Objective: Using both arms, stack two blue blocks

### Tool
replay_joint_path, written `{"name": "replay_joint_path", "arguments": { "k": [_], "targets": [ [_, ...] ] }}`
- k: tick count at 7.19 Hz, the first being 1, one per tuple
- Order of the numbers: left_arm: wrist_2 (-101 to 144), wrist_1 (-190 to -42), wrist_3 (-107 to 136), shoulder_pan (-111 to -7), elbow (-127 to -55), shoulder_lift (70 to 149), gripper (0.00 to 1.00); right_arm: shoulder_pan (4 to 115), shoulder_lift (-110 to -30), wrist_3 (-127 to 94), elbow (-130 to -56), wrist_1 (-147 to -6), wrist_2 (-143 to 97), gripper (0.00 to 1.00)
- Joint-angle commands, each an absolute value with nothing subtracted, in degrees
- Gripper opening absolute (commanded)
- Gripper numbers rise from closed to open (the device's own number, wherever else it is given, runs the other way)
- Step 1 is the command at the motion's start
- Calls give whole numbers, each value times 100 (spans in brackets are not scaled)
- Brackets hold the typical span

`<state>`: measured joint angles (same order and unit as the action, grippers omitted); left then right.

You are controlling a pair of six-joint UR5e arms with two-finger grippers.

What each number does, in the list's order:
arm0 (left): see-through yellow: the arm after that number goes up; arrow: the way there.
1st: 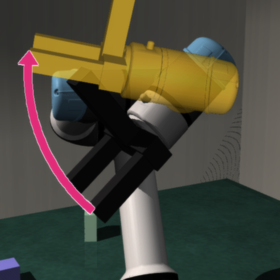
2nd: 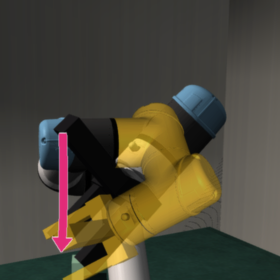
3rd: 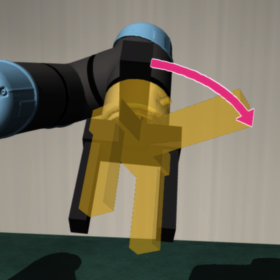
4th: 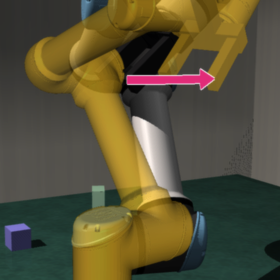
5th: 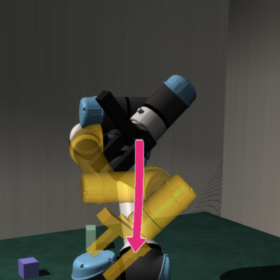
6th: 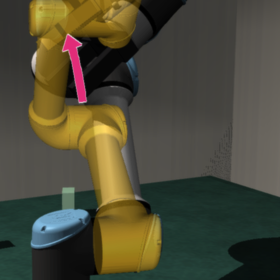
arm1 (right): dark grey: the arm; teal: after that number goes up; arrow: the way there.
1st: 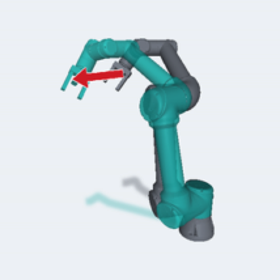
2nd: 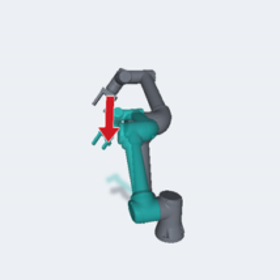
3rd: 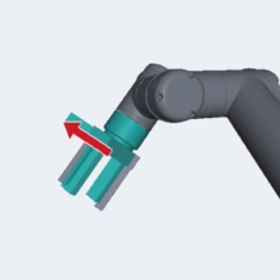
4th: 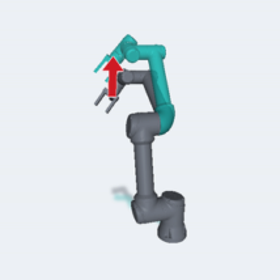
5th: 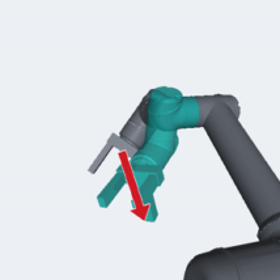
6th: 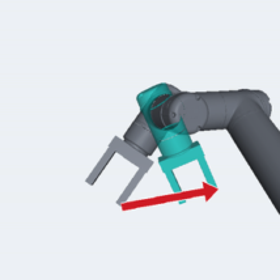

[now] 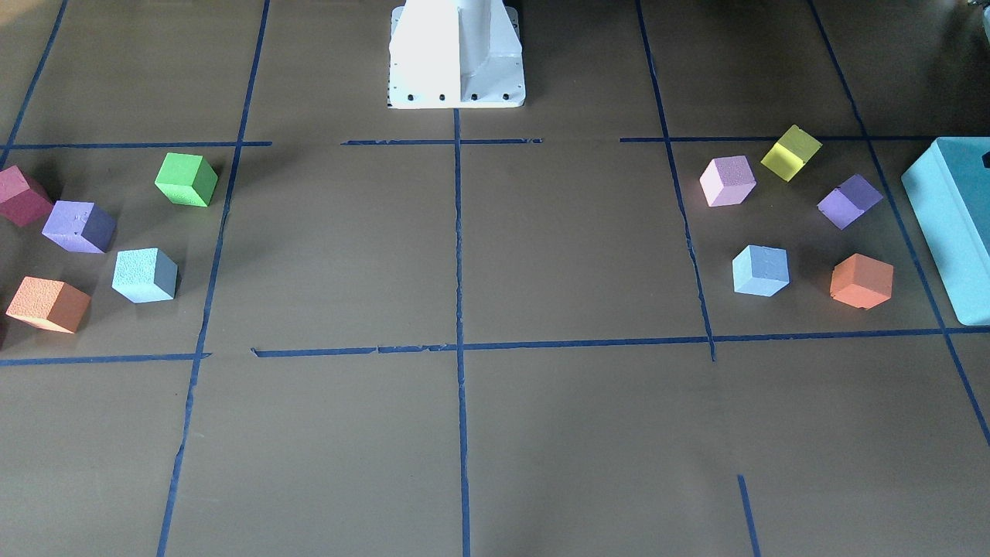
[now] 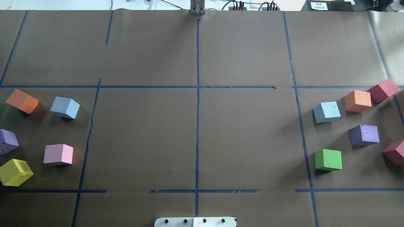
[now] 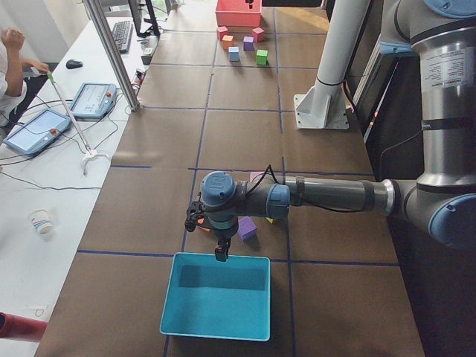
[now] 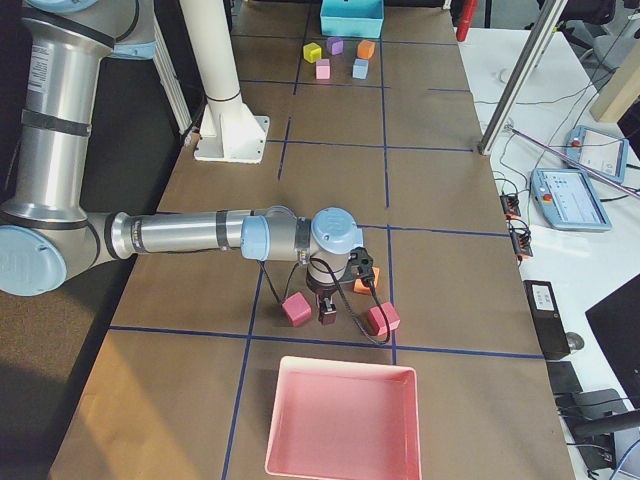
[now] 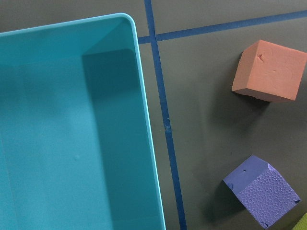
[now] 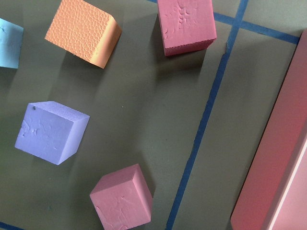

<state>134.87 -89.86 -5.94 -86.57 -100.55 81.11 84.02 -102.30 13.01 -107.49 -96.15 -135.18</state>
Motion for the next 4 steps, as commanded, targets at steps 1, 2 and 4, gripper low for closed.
{"name": "replay_joint_path", "arguments": {
  "k": [1, 2, 4],
  "targets": [
    [13491, -9000, -598, -8657, -10063, 8112, 100, 8402, -10222, 1301, -10749, -9615, -13518, 100],
    [13491, -8991, -598, -8657, -10063, 8112, 100, 8394, -10204, 1292, -10810, -9598, -13518, 100],
    [13500, -8991, -598, -8649, -10063, 8112, 100, 8097, -9968, 229, -10811, -8610, -13605, 100]
  ]
}}
